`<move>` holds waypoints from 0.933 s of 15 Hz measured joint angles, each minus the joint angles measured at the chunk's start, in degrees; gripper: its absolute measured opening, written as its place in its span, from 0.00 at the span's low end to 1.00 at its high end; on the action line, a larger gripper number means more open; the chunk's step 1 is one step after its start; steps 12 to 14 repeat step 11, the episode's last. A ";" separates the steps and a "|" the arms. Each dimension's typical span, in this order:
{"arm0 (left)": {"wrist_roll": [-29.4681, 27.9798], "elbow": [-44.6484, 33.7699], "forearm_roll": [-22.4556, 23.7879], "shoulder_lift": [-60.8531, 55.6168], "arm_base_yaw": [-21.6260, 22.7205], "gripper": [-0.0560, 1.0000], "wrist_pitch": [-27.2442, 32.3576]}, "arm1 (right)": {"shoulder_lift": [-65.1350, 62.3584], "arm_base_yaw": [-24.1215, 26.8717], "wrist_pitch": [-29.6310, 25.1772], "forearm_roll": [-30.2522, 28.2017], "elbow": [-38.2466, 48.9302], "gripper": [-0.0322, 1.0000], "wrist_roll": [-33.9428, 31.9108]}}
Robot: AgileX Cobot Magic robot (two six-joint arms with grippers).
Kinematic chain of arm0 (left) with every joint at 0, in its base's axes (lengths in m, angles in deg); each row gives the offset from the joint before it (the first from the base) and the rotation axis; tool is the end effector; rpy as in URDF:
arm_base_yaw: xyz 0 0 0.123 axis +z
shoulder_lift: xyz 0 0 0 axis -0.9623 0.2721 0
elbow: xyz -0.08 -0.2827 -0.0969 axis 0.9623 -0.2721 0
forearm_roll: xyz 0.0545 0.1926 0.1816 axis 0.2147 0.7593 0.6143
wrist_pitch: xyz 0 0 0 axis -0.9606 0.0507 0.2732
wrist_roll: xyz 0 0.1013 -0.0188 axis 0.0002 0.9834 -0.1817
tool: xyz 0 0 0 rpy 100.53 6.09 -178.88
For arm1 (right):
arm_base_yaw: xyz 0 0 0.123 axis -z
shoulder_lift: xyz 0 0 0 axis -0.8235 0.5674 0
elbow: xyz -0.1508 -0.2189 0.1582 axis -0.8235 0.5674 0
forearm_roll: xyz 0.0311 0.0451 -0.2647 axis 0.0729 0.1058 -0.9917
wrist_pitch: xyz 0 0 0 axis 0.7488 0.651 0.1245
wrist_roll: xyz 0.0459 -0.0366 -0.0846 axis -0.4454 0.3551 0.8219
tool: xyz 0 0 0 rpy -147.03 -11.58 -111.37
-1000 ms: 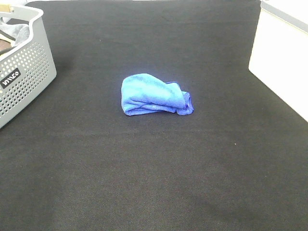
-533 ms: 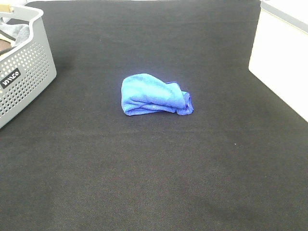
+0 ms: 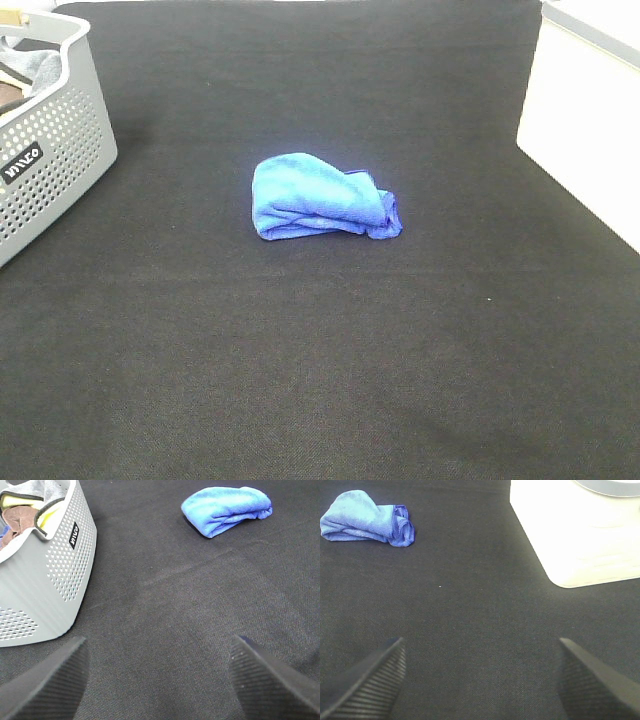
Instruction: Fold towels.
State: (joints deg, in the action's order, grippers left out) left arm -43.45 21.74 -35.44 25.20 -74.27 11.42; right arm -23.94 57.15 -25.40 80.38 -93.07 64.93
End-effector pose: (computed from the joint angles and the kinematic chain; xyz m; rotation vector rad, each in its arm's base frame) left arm -0.0069 -0.0238 0.2845 0.4430 1.9745 -0.0512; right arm -0.0043 0.0075 0.2823 -0.1198 2.0343 -0.0105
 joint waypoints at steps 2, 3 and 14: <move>0.00 0.00 0.00 0.00 0.00 0.75 0.00 | 0.00 0.00 0.00 0.00 0.00 0.77 0.00; 0.00 0.00 0.00 0.00 0.00 0.75 0.00 | 0.00 0.00 0.00 0.00 0.00 0.77 0.00; 0.00 0.00 0.00 0.00 0.00 0.75 0.00 | 0.00 0.00 0.00 0.00 0.00 0.77 0.00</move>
